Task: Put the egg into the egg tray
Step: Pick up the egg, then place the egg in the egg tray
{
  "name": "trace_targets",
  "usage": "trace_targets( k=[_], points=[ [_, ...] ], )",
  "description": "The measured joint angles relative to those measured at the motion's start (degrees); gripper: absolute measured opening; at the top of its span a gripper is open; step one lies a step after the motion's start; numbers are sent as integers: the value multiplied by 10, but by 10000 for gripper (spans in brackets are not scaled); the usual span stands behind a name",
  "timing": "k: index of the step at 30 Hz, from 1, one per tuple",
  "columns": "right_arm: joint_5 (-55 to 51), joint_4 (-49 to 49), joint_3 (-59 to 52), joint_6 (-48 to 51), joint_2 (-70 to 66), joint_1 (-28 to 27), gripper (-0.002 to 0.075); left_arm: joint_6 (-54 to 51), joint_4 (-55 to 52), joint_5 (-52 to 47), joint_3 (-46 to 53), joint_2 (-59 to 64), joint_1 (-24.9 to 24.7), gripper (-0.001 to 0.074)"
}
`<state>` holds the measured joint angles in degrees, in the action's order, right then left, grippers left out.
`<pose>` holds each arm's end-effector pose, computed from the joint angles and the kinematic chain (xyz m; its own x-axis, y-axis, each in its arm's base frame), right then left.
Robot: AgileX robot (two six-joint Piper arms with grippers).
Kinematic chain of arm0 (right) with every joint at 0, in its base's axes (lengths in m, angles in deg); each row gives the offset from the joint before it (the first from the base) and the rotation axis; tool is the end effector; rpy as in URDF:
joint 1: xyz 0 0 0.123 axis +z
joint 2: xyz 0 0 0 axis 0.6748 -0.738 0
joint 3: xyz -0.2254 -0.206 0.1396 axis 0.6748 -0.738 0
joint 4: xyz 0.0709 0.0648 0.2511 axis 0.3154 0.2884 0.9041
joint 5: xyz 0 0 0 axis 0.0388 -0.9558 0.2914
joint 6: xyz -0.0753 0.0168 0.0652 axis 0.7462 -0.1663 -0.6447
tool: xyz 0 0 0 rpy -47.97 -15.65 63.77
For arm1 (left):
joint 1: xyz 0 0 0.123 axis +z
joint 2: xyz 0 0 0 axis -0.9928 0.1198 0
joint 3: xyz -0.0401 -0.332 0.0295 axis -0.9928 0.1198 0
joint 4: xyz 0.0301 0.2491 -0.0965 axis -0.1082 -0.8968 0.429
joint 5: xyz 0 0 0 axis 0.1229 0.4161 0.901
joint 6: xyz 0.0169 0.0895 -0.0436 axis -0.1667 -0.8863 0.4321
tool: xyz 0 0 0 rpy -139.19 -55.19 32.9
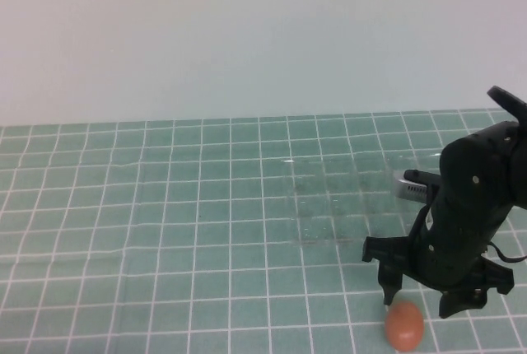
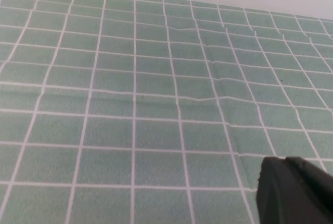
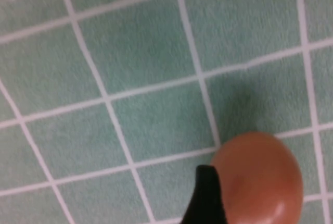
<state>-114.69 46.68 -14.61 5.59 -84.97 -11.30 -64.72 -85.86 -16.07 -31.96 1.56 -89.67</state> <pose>0.3026 0.1885 0.2028 -0.9739 0.2195 -0.0574 0.2115 0.9699 0.1210 0.0293 -0.0034 0.1800 -0.2548 -0.0297 -0.9665 0.0993 0.9934 -0.0567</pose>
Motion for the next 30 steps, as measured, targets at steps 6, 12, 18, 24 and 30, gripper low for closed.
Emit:
trace_targets(
  k=[6, 12, 18, 24, 30],
  points=[
    [13, 27, 0, 27, 0, -5, 533, 0, 0, 0, 0, 0, 0, -1],
    [13, 41, 0, 34, -26, -5, 533, 0, 0, 0, 0, 0, 0, -1],
    [19, 44, 0, 44, -50, -5, 529, 0, 0, 0, 0, 0, 0, -1],
    [22, 59, 0, 73, -58, -5, 391, 0, 0, 0, 0, 0, 0, -1],
    [27, 69, 0, 112, -58, -5, 359, 0, 0, 0, 0, 0, 0, -1]
  ],
)
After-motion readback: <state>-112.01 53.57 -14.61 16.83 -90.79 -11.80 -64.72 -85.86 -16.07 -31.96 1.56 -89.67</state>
